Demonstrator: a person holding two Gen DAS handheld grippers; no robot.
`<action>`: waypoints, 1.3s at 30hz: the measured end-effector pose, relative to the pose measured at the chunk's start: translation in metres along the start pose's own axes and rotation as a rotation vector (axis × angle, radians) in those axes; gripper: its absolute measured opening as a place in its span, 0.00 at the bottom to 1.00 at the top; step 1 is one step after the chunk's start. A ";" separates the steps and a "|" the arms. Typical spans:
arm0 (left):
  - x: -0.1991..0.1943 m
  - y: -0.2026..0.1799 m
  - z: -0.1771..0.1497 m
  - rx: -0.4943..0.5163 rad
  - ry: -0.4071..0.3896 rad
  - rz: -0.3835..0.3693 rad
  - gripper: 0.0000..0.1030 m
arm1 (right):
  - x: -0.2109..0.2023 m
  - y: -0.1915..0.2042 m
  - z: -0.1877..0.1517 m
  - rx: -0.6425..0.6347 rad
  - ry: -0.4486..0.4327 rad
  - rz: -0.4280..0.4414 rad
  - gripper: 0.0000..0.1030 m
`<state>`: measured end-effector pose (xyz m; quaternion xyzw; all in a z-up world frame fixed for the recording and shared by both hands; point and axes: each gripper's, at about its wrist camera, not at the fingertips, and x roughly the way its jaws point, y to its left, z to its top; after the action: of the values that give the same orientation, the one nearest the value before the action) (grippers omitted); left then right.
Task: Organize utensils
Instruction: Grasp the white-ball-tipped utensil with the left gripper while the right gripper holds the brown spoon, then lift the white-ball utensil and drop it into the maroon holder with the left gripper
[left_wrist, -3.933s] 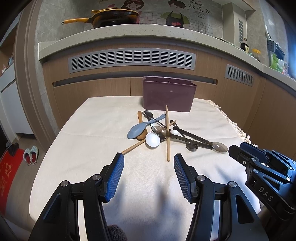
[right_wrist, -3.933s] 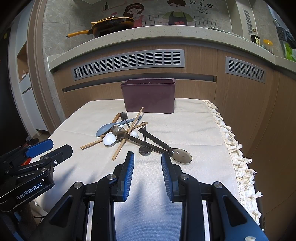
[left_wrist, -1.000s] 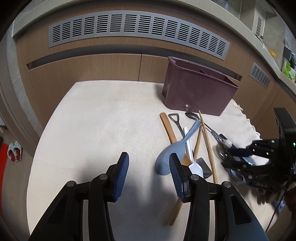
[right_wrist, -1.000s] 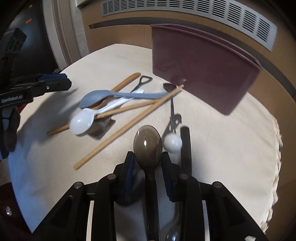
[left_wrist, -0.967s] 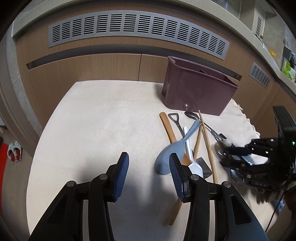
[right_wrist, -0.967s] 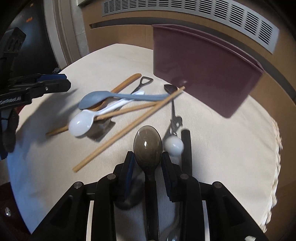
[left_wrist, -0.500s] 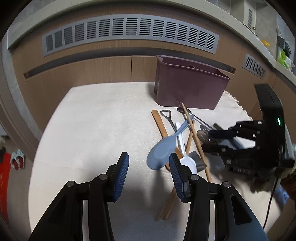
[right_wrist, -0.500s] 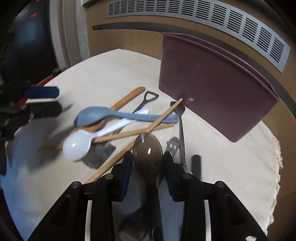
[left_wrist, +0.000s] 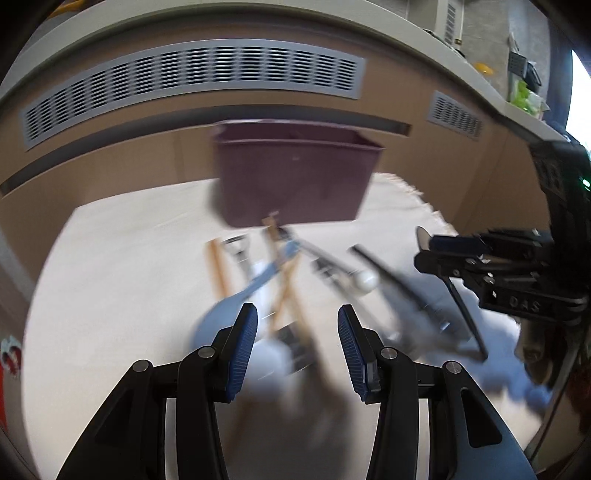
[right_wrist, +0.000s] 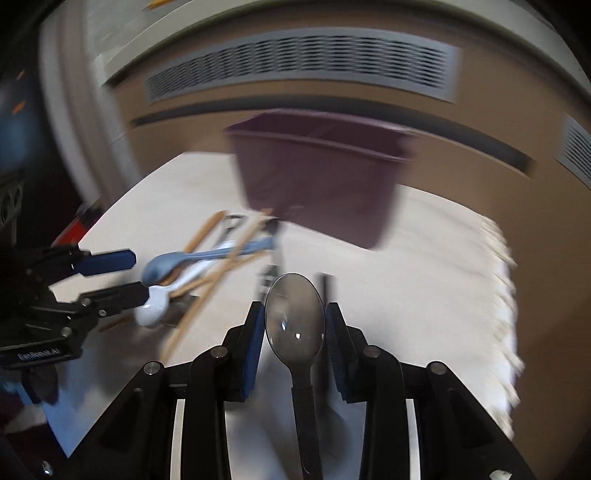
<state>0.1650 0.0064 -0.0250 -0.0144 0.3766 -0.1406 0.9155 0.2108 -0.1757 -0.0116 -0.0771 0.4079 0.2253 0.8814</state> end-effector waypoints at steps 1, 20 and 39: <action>0.008 -0.009 0.006 -0.025 0.008 0.003 0.45 | -0.005 -0.008 -0.001 0.029 -0.009 -0.008 0.30; 0.095 -0.065 0.021 -0.135 0.122 0.139 0.23 | -0.058 -0.075 -0.023 0.230 -0.190 -0.028 0.30; -0.047 -0.006 0.038 0.018 -0.093 0.023 0.22 | -0.073 -0.050 -0.006 0.205 -0.222 -0.073 0.30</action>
<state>0.1583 0.0097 0.0353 -0.0083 0.3324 -0.1328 0.9337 0.1884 -0.2463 0.0376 0.0240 0.3256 0.1574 0.9320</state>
